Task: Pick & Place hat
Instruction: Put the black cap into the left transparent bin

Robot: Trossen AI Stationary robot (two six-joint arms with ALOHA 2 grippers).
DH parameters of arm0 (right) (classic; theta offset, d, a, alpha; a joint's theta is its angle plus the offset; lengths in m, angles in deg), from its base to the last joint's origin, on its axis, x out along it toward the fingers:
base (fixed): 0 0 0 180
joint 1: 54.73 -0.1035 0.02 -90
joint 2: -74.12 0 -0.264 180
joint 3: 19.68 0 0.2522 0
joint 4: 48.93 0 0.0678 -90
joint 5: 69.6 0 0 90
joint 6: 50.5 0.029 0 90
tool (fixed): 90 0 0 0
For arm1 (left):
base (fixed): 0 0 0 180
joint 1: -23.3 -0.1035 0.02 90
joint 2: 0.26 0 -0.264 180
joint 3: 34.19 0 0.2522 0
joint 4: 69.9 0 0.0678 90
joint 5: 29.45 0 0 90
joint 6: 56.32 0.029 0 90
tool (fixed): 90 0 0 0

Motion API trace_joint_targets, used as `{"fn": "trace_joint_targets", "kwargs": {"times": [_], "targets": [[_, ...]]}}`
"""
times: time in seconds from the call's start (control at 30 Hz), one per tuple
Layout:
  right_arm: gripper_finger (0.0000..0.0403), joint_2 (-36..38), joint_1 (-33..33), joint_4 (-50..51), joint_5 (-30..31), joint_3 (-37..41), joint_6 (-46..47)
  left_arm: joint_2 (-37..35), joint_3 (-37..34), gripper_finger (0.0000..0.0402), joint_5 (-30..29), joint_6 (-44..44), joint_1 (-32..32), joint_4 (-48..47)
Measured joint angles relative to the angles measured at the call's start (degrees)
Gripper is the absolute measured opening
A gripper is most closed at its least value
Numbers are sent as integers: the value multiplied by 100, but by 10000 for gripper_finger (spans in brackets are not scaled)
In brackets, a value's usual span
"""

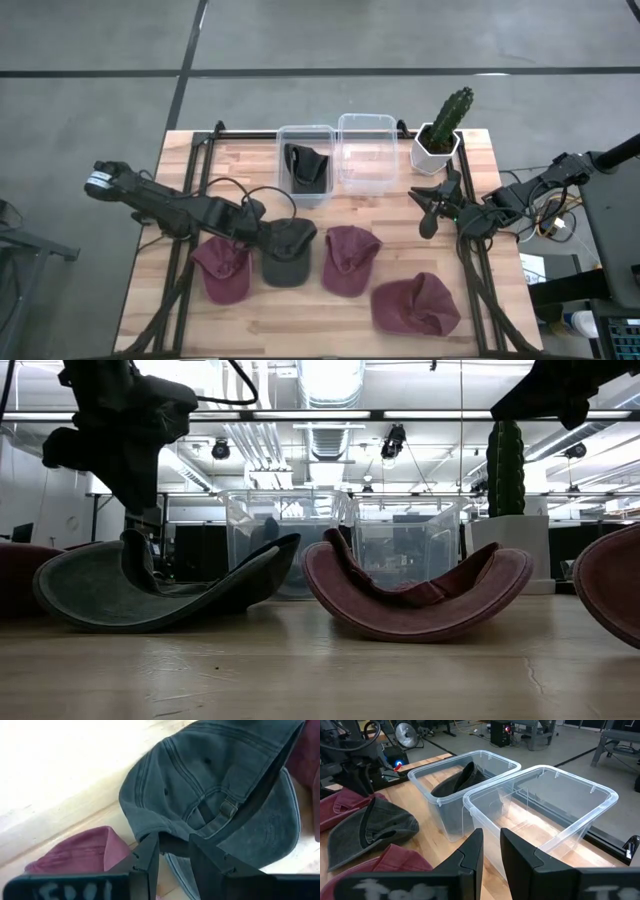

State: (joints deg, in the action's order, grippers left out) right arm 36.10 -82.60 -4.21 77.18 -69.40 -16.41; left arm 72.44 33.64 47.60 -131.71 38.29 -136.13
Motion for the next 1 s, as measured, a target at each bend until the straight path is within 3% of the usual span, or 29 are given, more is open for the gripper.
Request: {"fn": "trace_joint_targets", "kwargs": {"times": [0.27, 0.63, 0.83, 1.0], "targets": [[59, -1, 1, 0, 4, 0, 135, 0, 0, 112, -44, -28, 0, 24], [59, 0, 0, 2, 4, 0, 175, 0, 0, 223, -46, -277, 0, 119], [59, 0, 0, 4, 4, 0, 175, 0, 0, 232, 71, -296, 0, 376], [59, -1, 2, 7, 4, 0, 175, 2, 0, 232, 686, -271, 16, 595]]}}
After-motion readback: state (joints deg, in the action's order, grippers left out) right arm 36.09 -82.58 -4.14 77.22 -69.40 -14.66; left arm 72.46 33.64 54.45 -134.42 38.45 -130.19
